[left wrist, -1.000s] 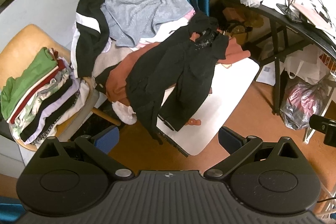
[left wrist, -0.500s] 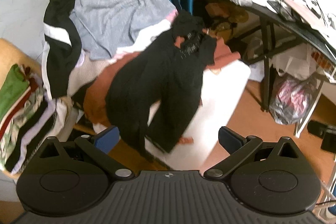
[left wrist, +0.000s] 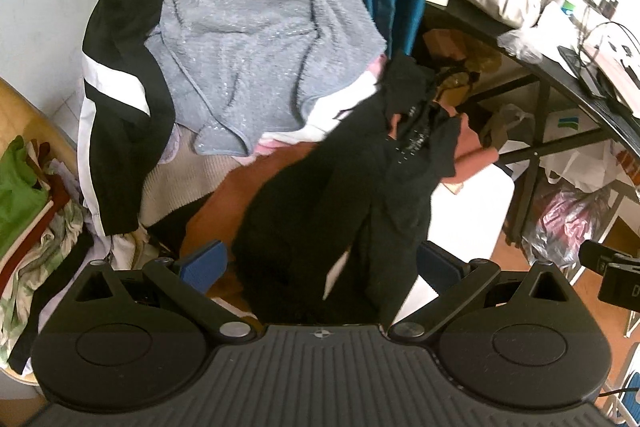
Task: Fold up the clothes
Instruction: 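Move both tools toward the black sweatshirt on the ironing board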
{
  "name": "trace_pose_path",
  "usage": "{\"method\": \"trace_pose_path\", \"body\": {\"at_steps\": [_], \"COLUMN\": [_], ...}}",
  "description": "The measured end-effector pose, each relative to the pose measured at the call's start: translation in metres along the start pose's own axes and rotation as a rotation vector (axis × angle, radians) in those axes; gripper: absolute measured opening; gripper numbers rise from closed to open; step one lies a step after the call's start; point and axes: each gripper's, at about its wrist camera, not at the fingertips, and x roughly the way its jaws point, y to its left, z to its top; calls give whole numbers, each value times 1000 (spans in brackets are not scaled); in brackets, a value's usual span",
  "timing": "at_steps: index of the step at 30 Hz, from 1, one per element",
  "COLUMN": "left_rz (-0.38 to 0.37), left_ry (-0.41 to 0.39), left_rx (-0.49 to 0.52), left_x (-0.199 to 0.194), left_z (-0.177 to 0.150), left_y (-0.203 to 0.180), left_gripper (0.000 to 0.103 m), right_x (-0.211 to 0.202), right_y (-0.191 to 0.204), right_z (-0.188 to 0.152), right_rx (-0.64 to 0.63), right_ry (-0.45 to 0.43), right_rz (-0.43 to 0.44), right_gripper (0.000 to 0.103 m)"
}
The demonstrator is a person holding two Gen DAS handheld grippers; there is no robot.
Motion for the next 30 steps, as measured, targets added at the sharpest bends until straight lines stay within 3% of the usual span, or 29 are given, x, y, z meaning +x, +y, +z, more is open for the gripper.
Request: {"method": "trace_pose_path", "body": {"at_steps": [8, 17, 21, 30], "left_rz": [-7, -70, -81, 46], "left_ry": [-41, 15, 29, -18], "left_rx": [25, 27, 19, -66], "left_x": [18, 48, 66, 98], "left_z": [26, 39, 44, 69], "left_y": [24, 23, 24, 43], "left_gripper": [102, 102, 102, 102], "right_x": [24, 47, 67, 142], "right_y": [28, 33, 31, 39], "right_z": [27, 45, 50, 79], "right_rx": [18, 55, 67, -8], "right_ry": [32, 42, 54, 89], "right_rz": [-42, -103, -90, 33], "right_gripper": [102, 102, 102, 102]}}
